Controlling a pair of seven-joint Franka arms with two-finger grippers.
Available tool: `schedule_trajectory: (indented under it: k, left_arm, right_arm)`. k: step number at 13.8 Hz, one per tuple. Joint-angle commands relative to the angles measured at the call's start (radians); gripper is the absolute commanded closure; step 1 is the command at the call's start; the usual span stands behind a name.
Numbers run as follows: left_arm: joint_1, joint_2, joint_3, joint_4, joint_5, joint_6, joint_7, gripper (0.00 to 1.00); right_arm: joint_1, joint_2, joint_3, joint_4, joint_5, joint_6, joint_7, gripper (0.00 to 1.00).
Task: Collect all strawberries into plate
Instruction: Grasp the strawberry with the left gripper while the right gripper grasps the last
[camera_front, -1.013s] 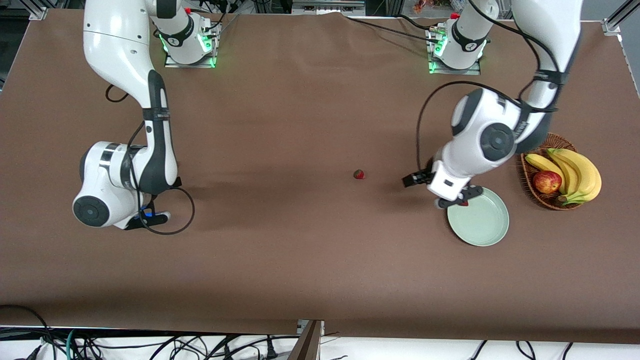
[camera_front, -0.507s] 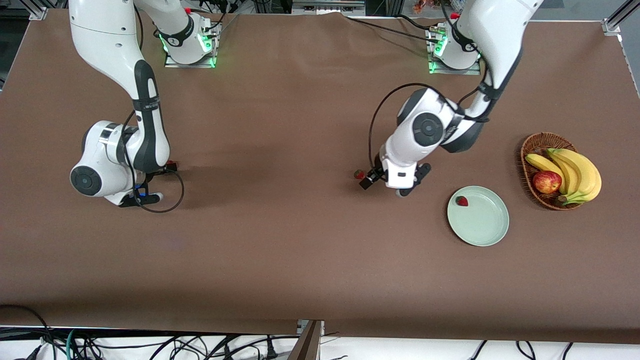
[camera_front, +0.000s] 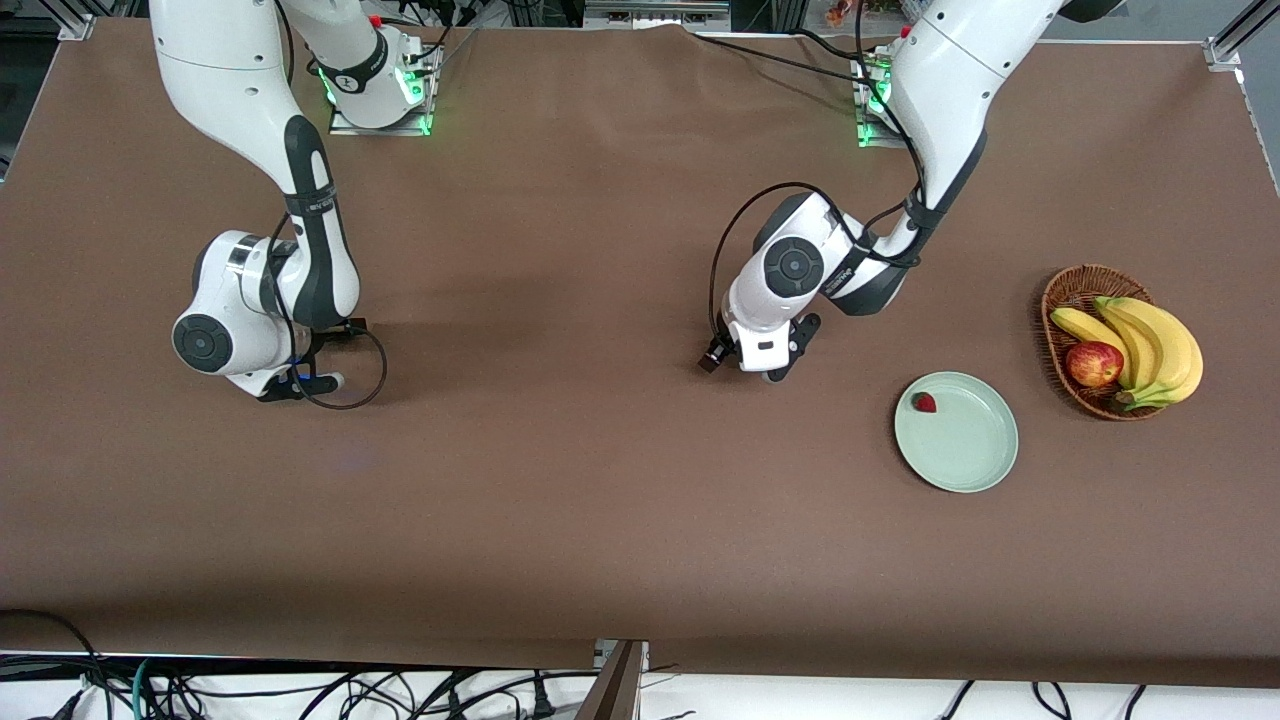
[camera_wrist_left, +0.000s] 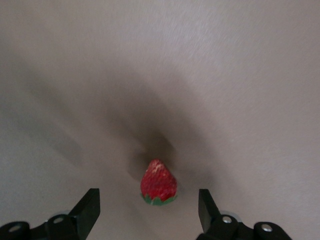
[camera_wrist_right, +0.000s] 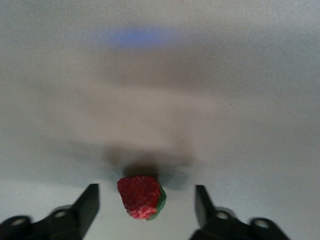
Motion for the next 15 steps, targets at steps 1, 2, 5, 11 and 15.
schedule_trajectory:
  k: [1,2,5,11,15]
  left_arm:
    - [-0.016,0.015,0.011,-0.001,0.045,0.01,-0.038,0.36]
    - [-0.016,0.024,0.01,-0.001,0.056,0.01,-0.041,0.49]
    - [-0.018,0.027,0.013,0.005,0.061,0.011,-0.043,0.63]
    - [-0.004,0.004,0.022,0.016,0.071,-0.042,-0.035,0.95]
    - [0.085,-0.111,0.011,0.04,0.064,-0.325,0.02,0.99]
  right_arm:
    - [0.004,-0.047,0.003,-0.046,0.005,0.023,-0.012,0.59]
    - [0.004,-0.047,0.003,-0.046,0.005,0.023,-0.012,0.66]
    - [0.004,-0.045,0.009,-0.041,0.007,0.02,-0.011,0.8]
    - [0.027,-0.036,0.053,0.064,0.154,0.009,0.095,0.82]
    - [0.045,-0.034,0.142,0.135,0.18,0.015,0.334,0.83]
